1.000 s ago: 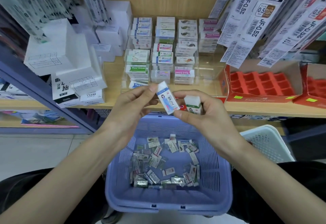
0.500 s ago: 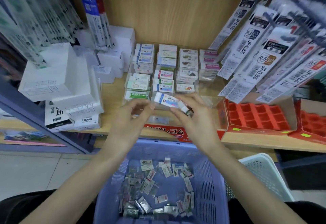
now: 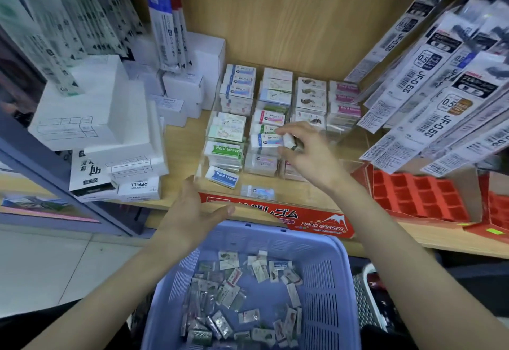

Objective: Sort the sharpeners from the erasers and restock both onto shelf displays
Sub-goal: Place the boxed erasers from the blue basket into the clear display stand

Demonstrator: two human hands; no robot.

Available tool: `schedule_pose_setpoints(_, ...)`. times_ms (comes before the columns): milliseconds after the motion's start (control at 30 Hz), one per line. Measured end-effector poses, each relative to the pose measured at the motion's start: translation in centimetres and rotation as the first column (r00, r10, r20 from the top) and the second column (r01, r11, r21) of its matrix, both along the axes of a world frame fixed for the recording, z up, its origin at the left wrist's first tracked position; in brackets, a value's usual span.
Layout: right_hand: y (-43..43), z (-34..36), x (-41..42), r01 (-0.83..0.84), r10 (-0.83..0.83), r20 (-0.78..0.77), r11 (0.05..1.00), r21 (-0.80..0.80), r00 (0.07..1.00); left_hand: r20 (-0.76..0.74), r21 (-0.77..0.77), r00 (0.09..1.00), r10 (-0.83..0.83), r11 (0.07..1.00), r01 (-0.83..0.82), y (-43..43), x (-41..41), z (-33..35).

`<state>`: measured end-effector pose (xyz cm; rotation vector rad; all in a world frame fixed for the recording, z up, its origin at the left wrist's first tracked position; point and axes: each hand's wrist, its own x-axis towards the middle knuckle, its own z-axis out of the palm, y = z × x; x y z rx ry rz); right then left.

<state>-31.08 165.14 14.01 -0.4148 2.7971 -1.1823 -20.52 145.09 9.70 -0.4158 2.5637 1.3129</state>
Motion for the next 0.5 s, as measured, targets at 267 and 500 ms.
schedule_pose_setpoints(267,0.3,1.5,4.1,0.051,-0.049,0.015,0.96,-0.276,0.999,-0.429,-0.162,0.903,0.036,0.98,-0.116,1.4,-0.5,3.1)
schedule_pose_setpoints(500,-0.7,0.2,-0.1,-0.079,0.088,-0.082,0.99,0.113,0.993,-0.403,-0.12,0.915,0.031,0.989,-0.086,2.3,-0.6,3.5)
